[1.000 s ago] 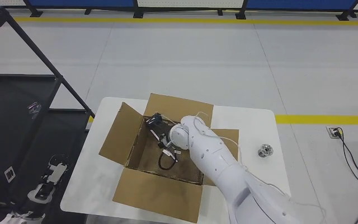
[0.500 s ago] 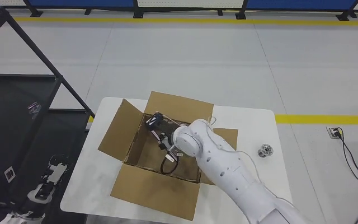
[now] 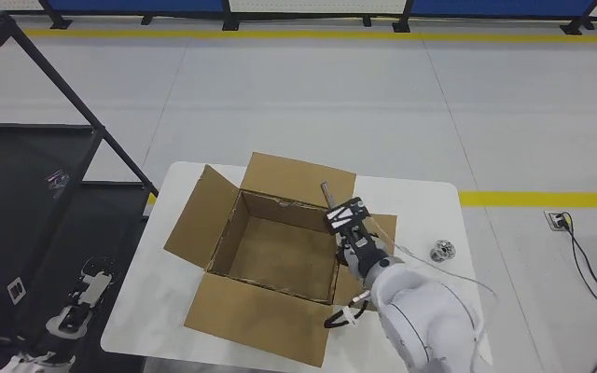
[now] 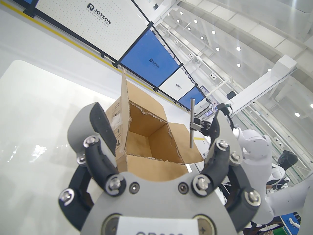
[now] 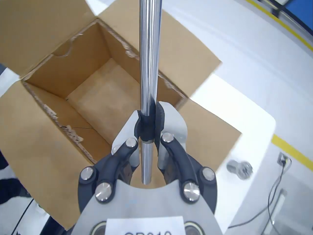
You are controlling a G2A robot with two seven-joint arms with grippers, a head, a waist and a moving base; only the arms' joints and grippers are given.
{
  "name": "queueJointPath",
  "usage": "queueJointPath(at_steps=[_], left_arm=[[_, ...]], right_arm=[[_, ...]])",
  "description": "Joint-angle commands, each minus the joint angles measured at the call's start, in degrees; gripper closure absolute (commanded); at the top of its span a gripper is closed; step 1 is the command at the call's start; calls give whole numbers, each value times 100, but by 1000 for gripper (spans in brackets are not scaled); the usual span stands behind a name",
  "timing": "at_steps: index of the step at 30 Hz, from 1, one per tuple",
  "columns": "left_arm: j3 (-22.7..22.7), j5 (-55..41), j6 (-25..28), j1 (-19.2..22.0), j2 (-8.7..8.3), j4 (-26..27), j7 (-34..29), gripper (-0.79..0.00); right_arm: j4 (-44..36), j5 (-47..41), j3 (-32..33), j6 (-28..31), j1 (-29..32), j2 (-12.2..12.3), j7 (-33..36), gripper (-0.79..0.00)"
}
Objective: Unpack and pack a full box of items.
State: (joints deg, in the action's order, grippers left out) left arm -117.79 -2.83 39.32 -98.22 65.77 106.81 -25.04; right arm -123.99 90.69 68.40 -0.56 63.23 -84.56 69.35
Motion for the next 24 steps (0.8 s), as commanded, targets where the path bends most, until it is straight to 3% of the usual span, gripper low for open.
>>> queueJointPath(at_steps=[1, 5, 8, 12, 18, 24], left_arm=[[0, 0, 0, 0, 0, 0, 0, -785], [0, 0, 0, 0, 0, 0, 0, -785], [0, 0, 0, 0, 0, 0, 0, -785], [0, 0, 0, 0, 0, 0, 0, -785], [0, 0, 0, 0, 0, 0, 0, -785], [0, 0, 0, 0, 0, 0, 0, -785]], right_arm=[[-418, 182, 339, -162, 417, 34, 90, 0], [-728, 332, 1073, -549, 1056, 79, 232, 0], [-466, 92, 1501, -550, 1235, 98, 442, 0], [606, -258, 1984, -460, 909, 123, 794, 0], [2284, -1167, 2383, 333, 278, 191, 776, 0], [3198, -1401, 2487, 774, -103, 267, 774, 0]])
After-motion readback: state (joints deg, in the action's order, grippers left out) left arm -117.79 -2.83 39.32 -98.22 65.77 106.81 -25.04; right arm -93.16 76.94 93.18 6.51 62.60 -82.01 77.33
